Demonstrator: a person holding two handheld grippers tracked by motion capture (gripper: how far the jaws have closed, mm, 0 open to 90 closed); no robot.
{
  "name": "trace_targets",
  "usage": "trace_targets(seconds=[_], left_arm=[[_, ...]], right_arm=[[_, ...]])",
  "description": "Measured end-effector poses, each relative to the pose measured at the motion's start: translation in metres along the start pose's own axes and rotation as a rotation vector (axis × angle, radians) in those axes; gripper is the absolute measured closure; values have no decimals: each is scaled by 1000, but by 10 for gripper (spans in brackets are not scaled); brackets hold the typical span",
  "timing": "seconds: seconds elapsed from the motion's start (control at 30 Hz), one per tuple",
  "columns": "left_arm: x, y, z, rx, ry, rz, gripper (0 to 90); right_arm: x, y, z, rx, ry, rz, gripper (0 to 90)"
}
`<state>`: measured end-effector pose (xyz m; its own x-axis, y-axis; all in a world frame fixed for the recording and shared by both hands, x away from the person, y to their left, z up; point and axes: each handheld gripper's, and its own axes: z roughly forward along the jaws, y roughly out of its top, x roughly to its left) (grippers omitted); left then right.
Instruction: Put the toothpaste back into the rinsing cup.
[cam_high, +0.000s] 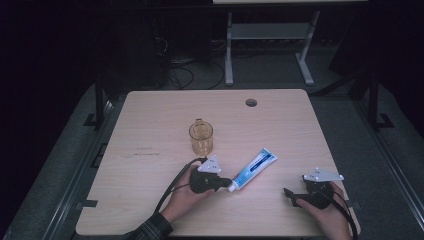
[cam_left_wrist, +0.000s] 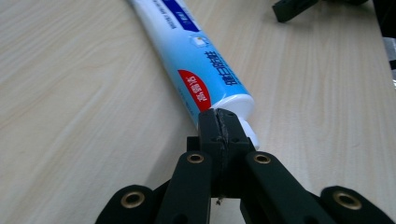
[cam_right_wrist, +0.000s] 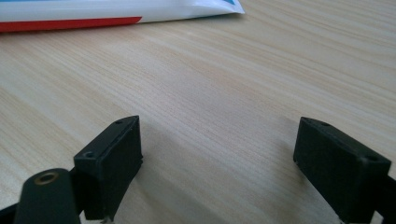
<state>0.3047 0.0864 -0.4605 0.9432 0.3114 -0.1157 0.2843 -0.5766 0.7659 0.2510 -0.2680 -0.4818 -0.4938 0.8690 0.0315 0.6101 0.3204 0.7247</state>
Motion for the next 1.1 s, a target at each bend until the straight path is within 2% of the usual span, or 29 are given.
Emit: trace_targets(seconds=[0.37, 0.57, 0.63, 0.73, 0.8, 0.83, 0.87, 0.93, 1.1], left_arm=[[-18, 6, 11, 5, -49, 35, 900], [-16, 4, 8, 11, -45, 34, 900], [-14, 2, 4, 2, -29, 31, 884], [-9, -3, -6, -1, 9, 11, 813], [-4, -8, -13, -5, 37, -10, 748], [-4, -8, -13, -5, 37, -10, 703], [0, -13, -20, -5, 67, -30, 659], [4, -19, -26, 4, 102, -37, 588], [12, -28, -40, 14, 154, -62, 447]], right_arm=[[0, 0, 0, 0, 0, -3, 146], [0, 0, 0, 1, 1, -3, 146], [0, 0, 0, 1, 1, -3, 146], [-1, 0, 0, 1, 1, -3, 146], [-1, 0, 0, 1, 1, -3, 146], [-1, 0, 0, 1, 2, -2, 146], [-1, 0, 0, 1, 2, -3, 147], [-1, 0, 0, 1, 1, -3, 147], [-2, 0, 0, -4, 11, 2, 148]])
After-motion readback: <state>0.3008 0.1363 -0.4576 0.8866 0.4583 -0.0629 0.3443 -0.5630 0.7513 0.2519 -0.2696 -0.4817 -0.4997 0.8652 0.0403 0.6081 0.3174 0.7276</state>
